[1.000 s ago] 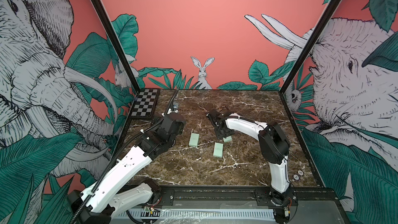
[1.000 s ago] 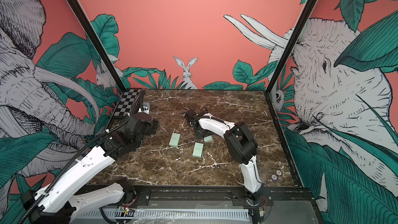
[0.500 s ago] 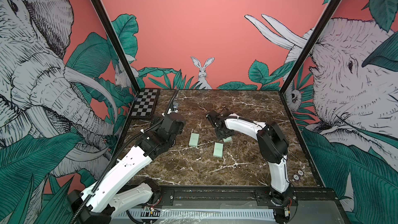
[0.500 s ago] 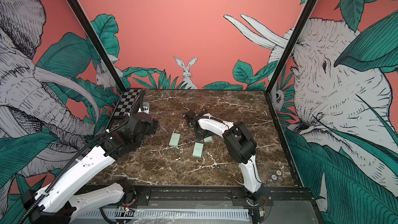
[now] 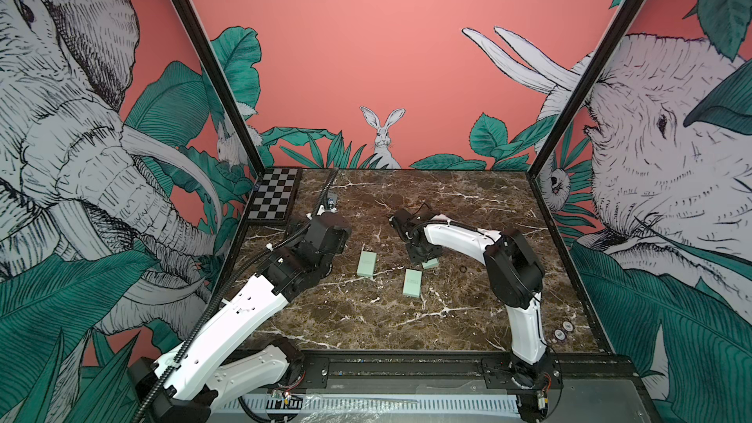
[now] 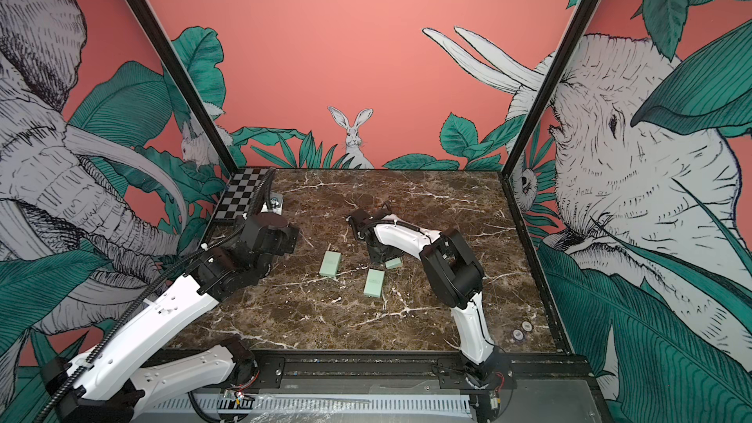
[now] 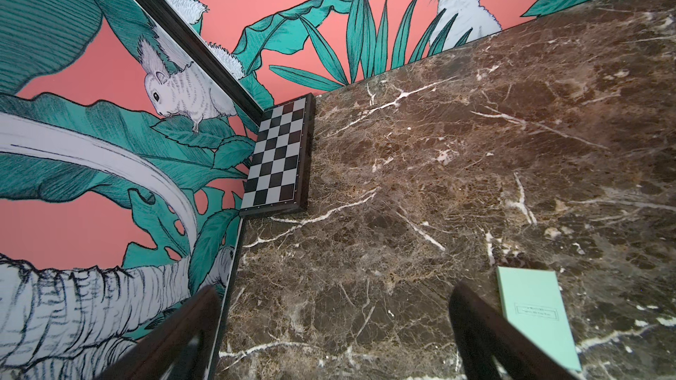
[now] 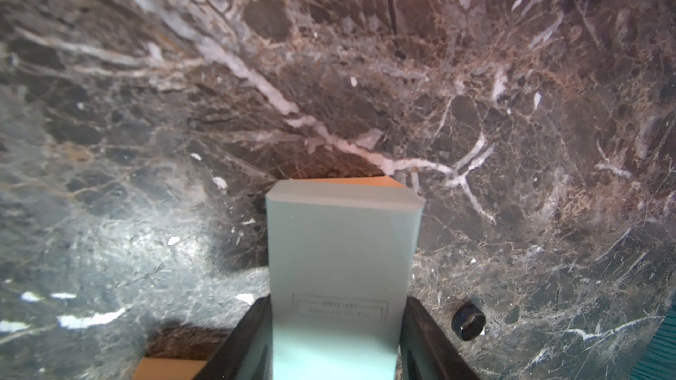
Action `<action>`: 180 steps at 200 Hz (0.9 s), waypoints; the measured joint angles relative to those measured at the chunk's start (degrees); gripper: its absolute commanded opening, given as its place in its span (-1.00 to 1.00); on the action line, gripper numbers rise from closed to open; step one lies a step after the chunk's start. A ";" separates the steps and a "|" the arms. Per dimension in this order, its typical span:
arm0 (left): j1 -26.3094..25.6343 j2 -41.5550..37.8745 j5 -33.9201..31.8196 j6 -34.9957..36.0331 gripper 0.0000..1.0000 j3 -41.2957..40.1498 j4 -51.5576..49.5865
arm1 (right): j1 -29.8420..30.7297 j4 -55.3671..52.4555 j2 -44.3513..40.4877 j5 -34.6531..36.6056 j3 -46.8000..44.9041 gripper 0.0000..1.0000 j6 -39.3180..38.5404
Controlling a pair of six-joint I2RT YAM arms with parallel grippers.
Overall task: Take the rings out of the lift-off lid box
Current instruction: Pick up the lid from the jewelry box.
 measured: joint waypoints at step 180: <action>-0.48 0.07 -1.57 0.02 0.98 0.00 -0.02 | -4.85 2.58 -8.55 -9.07 -4.90 -0.03 0.59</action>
